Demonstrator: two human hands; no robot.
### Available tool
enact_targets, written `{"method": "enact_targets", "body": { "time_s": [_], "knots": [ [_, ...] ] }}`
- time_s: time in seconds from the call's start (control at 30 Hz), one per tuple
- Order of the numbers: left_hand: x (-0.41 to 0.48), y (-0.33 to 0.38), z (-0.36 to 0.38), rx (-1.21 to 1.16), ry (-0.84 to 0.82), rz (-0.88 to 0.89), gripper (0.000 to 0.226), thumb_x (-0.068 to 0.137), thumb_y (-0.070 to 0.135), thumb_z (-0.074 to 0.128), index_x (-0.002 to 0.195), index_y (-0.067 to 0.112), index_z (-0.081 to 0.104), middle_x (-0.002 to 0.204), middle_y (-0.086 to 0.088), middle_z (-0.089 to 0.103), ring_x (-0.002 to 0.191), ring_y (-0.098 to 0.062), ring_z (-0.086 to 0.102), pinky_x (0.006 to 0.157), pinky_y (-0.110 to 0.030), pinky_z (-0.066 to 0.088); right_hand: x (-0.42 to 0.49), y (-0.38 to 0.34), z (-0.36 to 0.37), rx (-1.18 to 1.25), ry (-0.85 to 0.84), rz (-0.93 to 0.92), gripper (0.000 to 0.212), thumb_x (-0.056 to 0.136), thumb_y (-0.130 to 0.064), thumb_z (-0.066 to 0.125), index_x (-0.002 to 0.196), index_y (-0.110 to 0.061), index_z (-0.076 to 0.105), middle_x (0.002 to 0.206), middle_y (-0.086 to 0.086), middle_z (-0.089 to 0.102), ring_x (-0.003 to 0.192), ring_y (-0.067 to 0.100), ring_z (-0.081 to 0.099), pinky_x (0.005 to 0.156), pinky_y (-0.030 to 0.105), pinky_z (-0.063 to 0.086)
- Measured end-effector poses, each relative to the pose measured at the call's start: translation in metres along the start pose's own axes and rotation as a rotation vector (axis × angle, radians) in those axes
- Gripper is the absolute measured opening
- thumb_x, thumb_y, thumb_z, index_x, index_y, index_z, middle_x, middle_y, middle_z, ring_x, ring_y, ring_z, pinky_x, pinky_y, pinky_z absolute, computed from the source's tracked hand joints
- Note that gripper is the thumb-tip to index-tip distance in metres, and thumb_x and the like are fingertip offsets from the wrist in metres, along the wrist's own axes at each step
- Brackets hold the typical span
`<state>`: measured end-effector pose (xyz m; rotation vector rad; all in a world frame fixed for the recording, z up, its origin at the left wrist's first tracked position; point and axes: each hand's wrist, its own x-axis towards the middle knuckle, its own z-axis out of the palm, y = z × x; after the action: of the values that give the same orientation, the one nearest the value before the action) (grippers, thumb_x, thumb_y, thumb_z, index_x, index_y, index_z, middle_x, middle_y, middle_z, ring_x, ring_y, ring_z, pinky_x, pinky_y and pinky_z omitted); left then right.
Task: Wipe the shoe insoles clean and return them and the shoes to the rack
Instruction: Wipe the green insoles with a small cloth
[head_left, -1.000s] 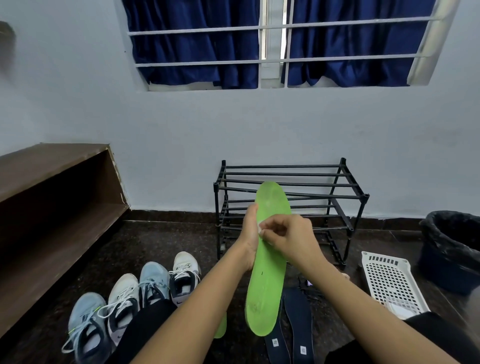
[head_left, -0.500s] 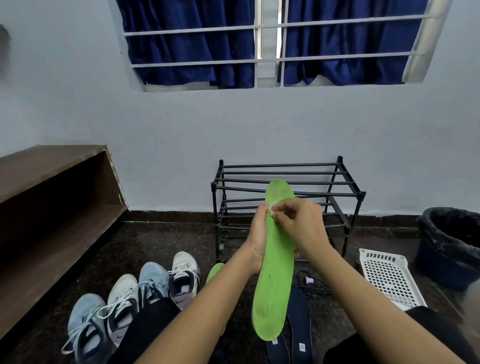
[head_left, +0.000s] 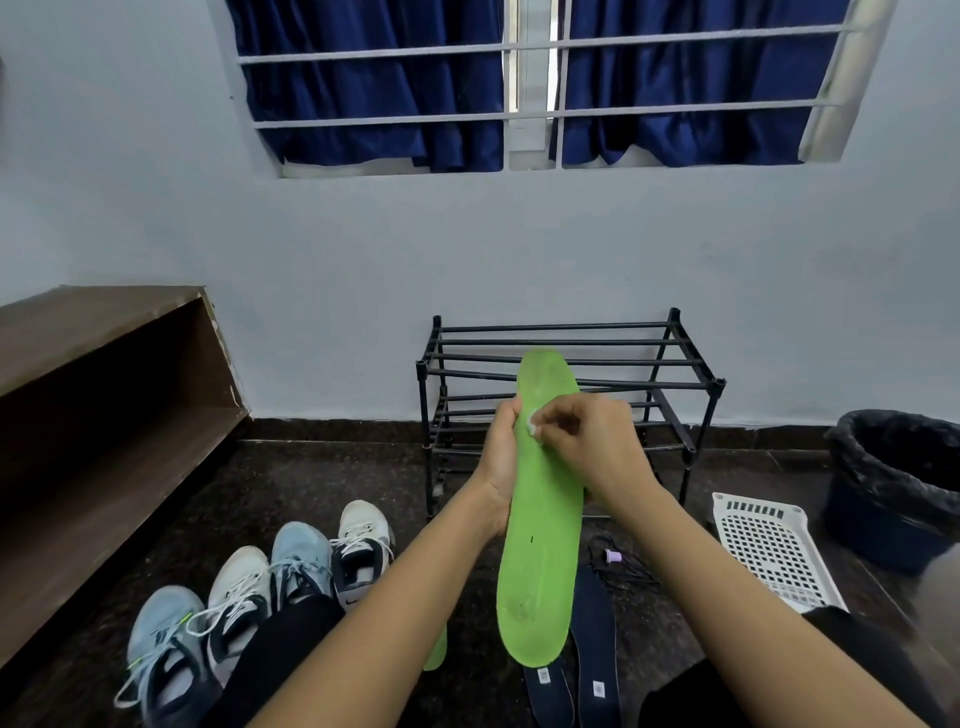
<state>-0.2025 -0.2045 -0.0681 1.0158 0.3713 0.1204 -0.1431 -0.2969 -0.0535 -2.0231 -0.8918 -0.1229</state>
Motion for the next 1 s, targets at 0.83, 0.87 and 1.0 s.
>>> {"method": "enact_targets", "body": {
  "time_s": [0.83, 0.87, 1.0],
  "knots": [
    [-0.001, 0.002, 0.003, 0.027, -0.009, -0.020, 0.064, 0.099, 0.056, 0.023, 0.084, 0.013, 0.067, 0.062, -0.008, 0.067, 0.050, -0.020, 0.063, 0.047, -0.024, 0.050, 0.004, 0.000, 0.003, 0.034, 0.105, 0.023, 0.009, 0.078, -0.008, 0.073, 0.080, -0.017, 0.075, 0.074, -0.006, 0.069, 0.068, -0.004, 0.058, 0.065, 0.002, 0.041],
    [-0.001, 0.003, 0.002, 0.026, -0.013, -0.025, 0.066, 0.098, 0.056, 0.023, 0.080, 0.013, 0.069, 0.062, -0.008, 0.066, 0.050, -0.020, 0.062, 0.047, -0.023, 0.050, 0.003, -0.001, 0.004, 0.045, 0.122, 0.023, 0.010, 0.078, -0.008, 0.073, 0.080, -0.018, 0.075, 0.073, -0.008, 0.068, 0.068, -0.005, 0.058, 0.065, 0.001, 0.040],
    [0.002, 0.007, -0.010, -0.004, 0.027, 0.007, 0.073, 0.094, 0.061, 0.027, 0.068, 0.015, 0.077, 0.069, -0.010, 0.067, 0.061, -0.023, 0.062, 0.058, -0.028, 0.049, -0.005, -0.011, 0.009, 0.125, 0.011, 0.027, 0.013, 0.075, -0.010, 0.076, 0.077, -0.022, 0.074, 0.069, -0.012, 0.068, 0.064, 0.001, 0.062, 0.065, 0.010, 0.048]
  ]
}}
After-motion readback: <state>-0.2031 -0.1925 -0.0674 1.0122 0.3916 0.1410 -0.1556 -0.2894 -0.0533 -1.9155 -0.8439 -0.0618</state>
